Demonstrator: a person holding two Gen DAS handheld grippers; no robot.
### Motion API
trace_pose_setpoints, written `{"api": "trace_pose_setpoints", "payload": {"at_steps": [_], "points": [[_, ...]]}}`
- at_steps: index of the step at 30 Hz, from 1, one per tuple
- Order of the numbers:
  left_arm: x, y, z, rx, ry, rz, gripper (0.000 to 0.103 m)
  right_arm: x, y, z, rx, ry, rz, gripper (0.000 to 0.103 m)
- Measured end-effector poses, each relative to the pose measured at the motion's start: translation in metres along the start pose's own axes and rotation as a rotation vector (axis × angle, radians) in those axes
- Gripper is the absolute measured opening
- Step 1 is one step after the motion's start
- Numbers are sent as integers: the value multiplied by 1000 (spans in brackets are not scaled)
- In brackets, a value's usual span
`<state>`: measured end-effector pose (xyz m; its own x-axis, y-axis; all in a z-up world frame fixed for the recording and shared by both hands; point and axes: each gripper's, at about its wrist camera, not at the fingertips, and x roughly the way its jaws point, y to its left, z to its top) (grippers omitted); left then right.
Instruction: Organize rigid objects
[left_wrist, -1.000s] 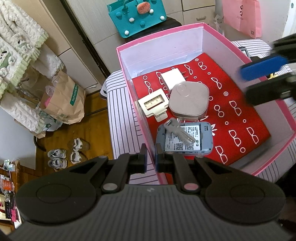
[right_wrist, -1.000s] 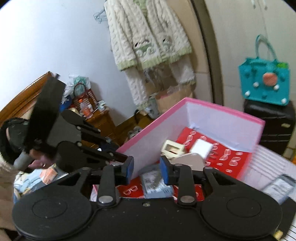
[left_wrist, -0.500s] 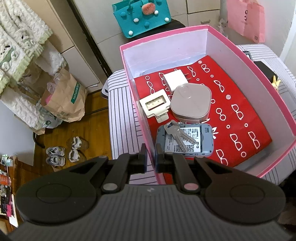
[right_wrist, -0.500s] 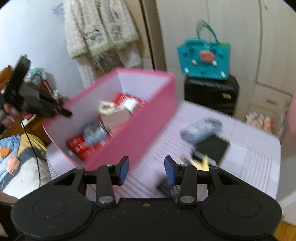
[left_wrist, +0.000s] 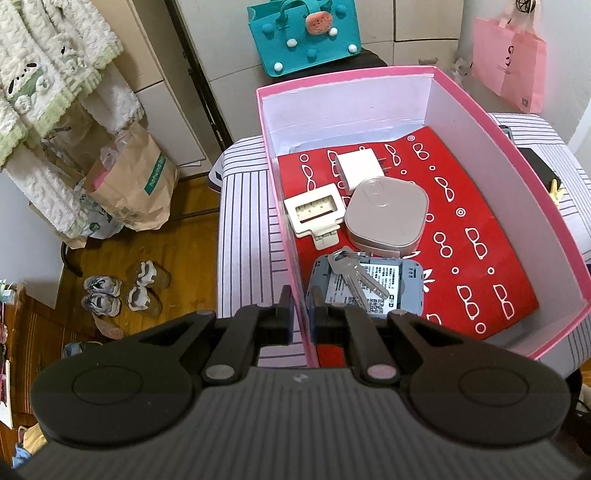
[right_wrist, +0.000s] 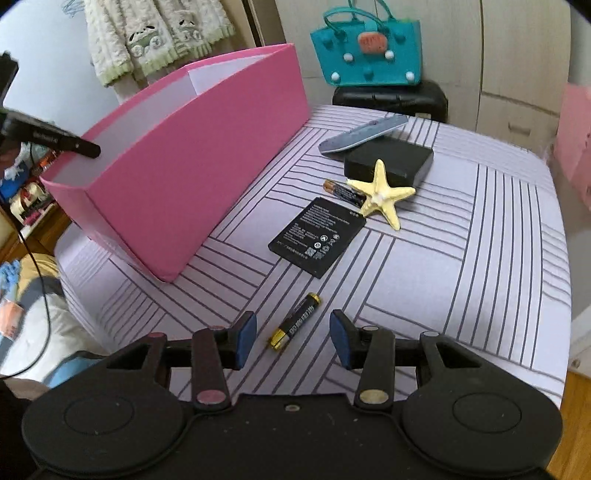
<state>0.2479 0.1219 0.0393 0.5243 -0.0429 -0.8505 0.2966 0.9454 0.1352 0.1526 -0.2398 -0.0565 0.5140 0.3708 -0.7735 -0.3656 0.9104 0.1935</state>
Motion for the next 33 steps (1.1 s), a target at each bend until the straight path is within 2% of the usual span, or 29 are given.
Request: {"api": "trace_pose_setpoints", "payload": {"at_steps": [1,3,4,5,6,10,16,21,25,29,33], "points": [[0,-1,0,2,3,3,7,2,2,0,-18,-6,-16,48],[0,-1,1,3,6,4,7,5,8,1,-70,-8,-47,40],[0,-1,1,2,7,5,7,6,13,1,-117,-7,-74,30],[0,-1,1,2,7,6,7,7,17,1,-157,-8,-87,17],[0,-1,1,2,6,6,7,6,18,1,-176,-7,-76,10],[0,0,1,-6,2,0,7,4,15,4,-179,1,-58,11],[0,2,-1,-10,0,-10,7,-17,14,24,-177,-71,-53,11],[2,3,-1,-6,4,-19,7,-43,27,57,-189,-194,-10,11],[1,6,-1,-15,0,-31,6,-63,56,79,-277,-287,69,11],[0,10,-1,-31,-3,-56,6,-52,80,110,-355,-282,126,11],[0,17,0,-70,3,-82,6,-15,95,144,-407,-225,97,11]]}}
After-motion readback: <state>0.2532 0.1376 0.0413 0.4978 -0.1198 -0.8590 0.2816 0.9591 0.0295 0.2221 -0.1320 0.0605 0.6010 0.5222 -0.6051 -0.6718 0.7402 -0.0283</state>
